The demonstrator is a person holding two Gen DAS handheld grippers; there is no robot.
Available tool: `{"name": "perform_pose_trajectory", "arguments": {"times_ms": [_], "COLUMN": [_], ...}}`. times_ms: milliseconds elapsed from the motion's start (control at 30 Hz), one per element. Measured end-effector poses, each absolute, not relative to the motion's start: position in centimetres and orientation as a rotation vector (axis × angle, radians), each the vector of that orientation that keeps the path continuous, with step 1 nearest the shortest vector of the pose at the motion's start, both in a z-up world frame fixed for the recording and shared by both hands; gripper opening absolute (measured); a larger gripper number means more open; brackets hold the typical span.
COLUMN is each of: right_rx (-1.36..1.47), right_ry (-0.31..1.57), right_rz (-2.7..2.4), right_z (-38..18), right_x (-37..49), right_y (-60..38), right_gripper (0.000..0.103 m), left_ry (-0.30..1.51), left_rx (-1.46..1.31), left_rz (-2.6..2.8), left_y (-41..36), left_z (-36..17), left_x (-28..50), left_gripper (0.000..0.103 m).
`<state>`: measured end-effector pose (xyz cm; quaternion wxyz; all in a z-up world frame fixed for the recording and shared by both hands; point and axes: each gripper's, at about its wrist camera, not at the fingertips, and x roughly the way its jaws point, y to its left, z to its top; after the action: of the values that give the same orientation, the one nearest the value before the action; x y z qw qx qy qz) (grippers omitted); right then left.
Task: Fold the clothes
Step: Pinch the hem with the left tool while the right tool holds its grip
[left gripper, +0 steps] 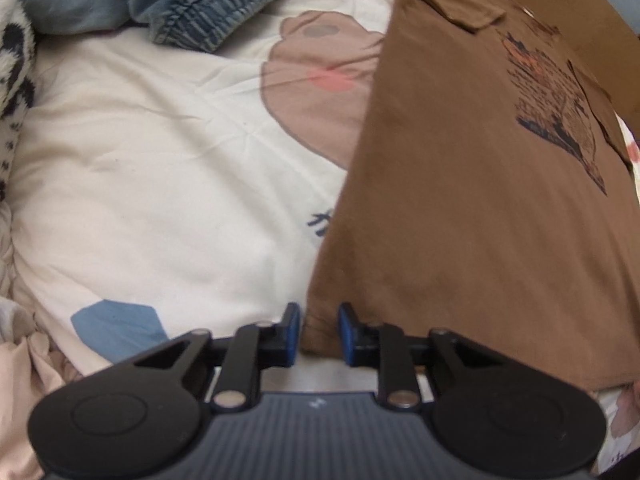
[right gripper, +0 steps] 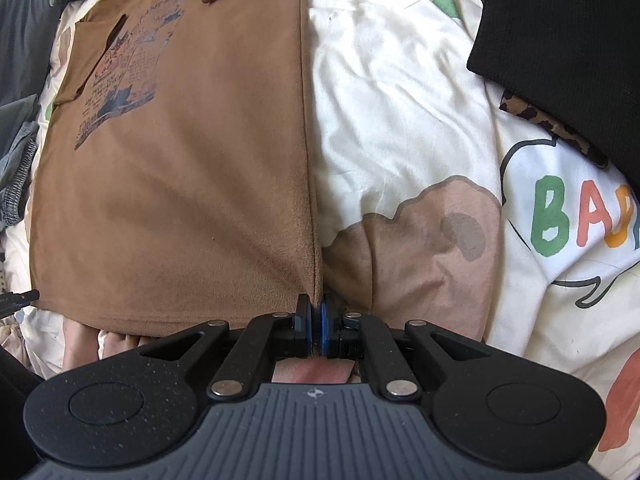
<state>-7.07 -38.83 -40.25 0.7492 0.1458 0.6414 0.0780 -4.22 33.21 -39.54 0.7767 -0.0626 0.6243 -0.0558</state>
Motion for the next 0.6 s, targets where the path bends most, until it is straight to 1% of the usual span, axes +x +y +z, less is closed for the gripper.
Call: {"name": "perform_pose_trajectory", "arguments": {"times_ms": [133, 200, 233, 600], "right_rx": [0.324, 0.326, 0.33, 0.391], "right_ry": [1.41, 1.413, 1.411, 1.359], "right_rz": [0.174, 0.175, 0.176, 0.238], "right_z": [-40.5, -40.6, -40.5, -37.7], "right_x": [-7.2, -7.3, -7.3, -8.1], "right_y": [-38.8, -38.7, -38.7, -39.7], "right_gripper": [0.002, 0.002, 0.002, 0.002], "left_ry": [1.346, 1.354, 1.361, 1.334], "left_rx": [-0.166, -0.179, -0.177, -0.192], "left_rz": [-0.088, -0.07, -0.065, -0.081], "left_y": [33.2, 33.2, 33.2, 33.8], "left_z": [-39.7, -39.6, -39.4, -32.1], "left_x": [-4.3, -4.1, -4.0, -3.9], "left_gripper": [0.015, 0.01, 0.005, 0.003]}}
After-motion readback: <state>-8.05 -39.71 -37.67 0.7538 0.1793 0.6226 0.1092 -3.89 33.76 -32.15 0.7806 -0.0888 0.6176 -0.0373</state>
